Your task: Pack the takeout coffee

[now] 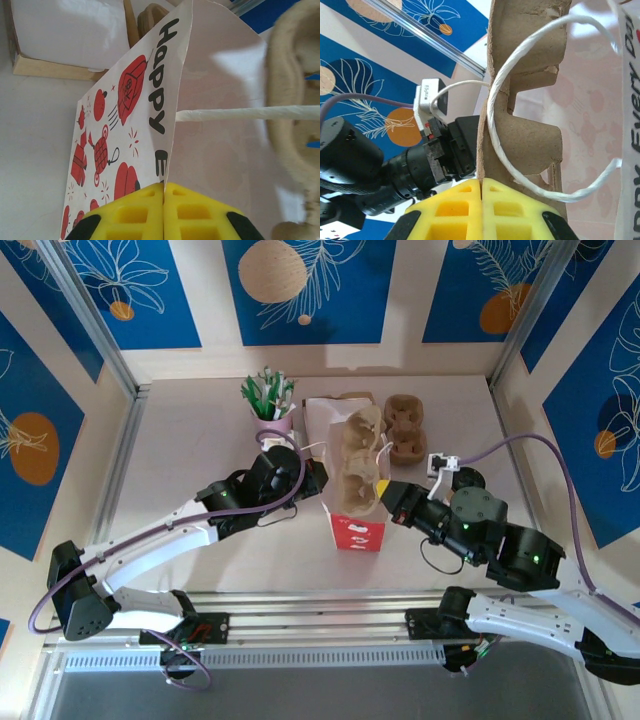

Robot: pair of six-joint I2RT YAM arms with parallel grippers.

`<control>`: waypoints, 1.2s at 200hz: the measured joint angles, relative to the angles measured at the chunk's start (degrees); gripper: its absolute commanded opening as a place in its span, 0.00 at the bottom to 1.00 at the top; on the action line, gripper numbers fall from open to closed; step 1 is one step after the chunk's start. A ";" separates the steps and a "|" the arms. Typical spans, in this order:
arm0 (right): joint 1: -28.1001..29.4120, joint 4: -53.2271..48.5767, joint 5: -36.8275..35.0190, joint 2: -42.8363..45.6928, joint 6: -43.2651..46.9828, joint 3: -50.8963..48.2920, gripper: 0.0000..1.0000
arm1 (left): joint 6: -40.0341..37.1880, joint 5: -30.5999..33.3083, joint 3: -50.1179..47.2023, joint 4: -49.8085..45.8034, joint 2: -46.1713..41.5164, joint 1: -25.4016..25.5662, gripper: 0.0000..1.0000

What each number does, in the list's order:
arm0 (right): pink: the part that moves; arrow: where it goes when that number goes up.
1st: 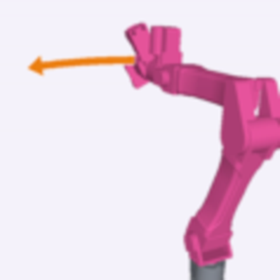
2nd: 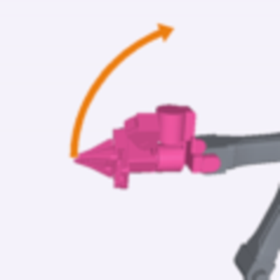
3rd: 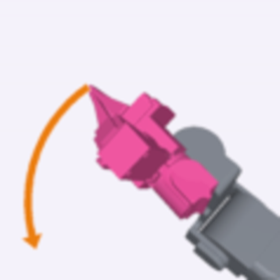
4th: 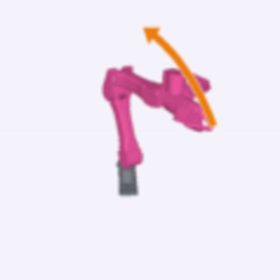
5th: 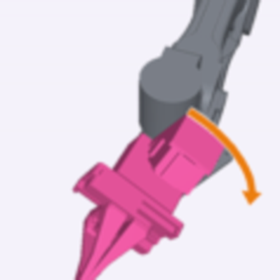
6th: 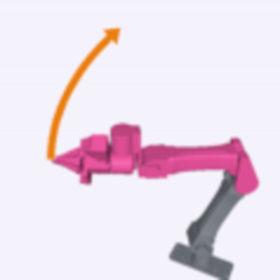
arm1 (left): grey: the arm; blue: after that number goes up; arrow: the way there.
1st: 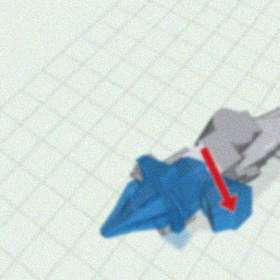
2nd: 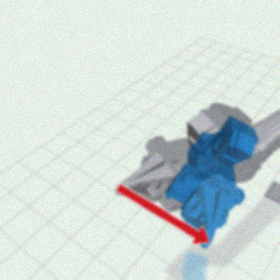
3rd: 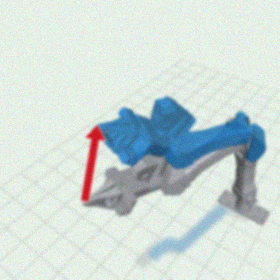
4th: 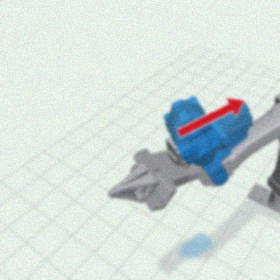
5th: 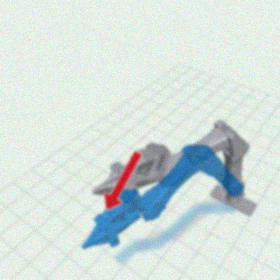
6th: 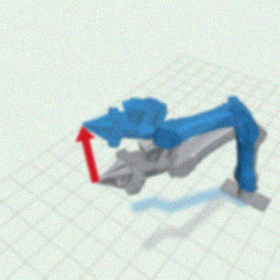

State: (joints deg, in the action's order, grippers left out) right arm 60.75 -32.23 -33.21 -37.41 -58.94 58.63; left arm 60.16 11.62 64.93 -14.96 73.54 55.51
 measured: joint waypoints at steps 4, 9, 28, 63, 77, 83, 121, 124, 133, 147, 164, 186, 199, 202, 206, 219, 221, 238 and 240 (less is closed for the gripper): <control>0.00 -0.02 0.00 -0.04 -0.04 -0.11 0.00 | 0.02 -0.04 0.00 0.04 0.00 0.00 0.12; 0.00 0.00 0.00 -0.11 -0.13 -0.22 0.00 | 0.09 -0.07 0.00 0.13 0.00 0.00 0.13; 0.00 -0.02 -0.02 -0.31 -0.20 -0.26 0.00 | 0.87 -0.66 -0.07 0.79 0.00 -0.02 0.17; 0.00 0.31 -0.24 -0.20 -0.83 -1.31 0.00 | 1.66 -1.44 -1.22 1.92 -0.85 -0.04 0.26; 0.00 0.70 -0.33 -0.24 -1.03 -2.01 0.00 | 2.10 -1.86 -1.57 2.38 -1.29 -0.04 0.30; 0.00 0.94 -0.48 -0.31 -1.05 -2.21 0.00 | 2.27 -1.99 -1.60 2.49 -1.38 -0.09 0.31; -0.68 1.84 -0.87 -0.33 -1.03 -2.23 0.00 | 2.80 -2.73 -2.34 4.20 -1.79 -0.11 0.48; -0.83 1.88 -0.87 -0.33 -1.01 -2.23 0.00 | 2.36 -2.78 -2.45 4.28 -1.92 -0.11 0.49; -1.38 2.01 -0.70 -0.37 -0.98 -2.23 0.00 | 2.47 -2.80 -2.69 4.50 -2.38 -0.11 0.54; -2.27 2.38 -0.11 -0.44 -0.59 -2.23 0.00 | 2.08 -2.82 -2.86 4.94 -3.21 -0.11 0.60; -3.26 2.67 0.70 -0.74 -0.24 -2.21 0.00 | 1.36 -2.86 -2.86 5.60 -4.52 -0.37 0.61; -4.70 2.71 2.34 -1.14 -0.11 -2.21 0.00 | 0.76 -2.82 -2.86 6.19 -6.32 -0.83 0.61; -5.55 2.73 3.21 -1.40 -0.13 -2.23 0.00 | 0.33 -2.82 -2.86 6.25 -7.26 -1.07 0.62; -5.73 2.73 3.37 -1.40 -0.13 -2.23 0.00 | 0.33 -2.84 -2.86 6.25 -7.45 -1.14 0.62; -5.99 2.80 3.52 -1.40 -0.13 -2.25 0.00 | -0.04 -2.82 -2.86 6.25 -7.67 -1.20 0.62; -6.67 3.23 3.98 -1.40 -0.24 -2.58 0.00 | -0.63 -2.82 -2.84 6.23 -8.15 -1.40 0.61; -6.75 3.26 4.07 -1.38 -0.31 -2.64 0.00 | -0.72 -2.82 -2.84 6.23 -8.22 -1.42 0.62; -7.19 3.96 4.22 -0.85 -0.96 -3.82 0.00 | -1.22 -2.86 -2.75 6.19 -8.24 -1.49 0.61; -7.23 4.02 4.22 -0.74 -1.16 -4.00 0.00 | -1.38 -2.86 -2.75 6.14 -8.24 -1.49 0.61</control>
State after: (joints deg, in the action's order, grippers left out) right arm 53.52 -28.21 -28.99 -38.15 -60.10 54.63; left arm 58.78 8.75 62.17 -8.82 65.30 54.02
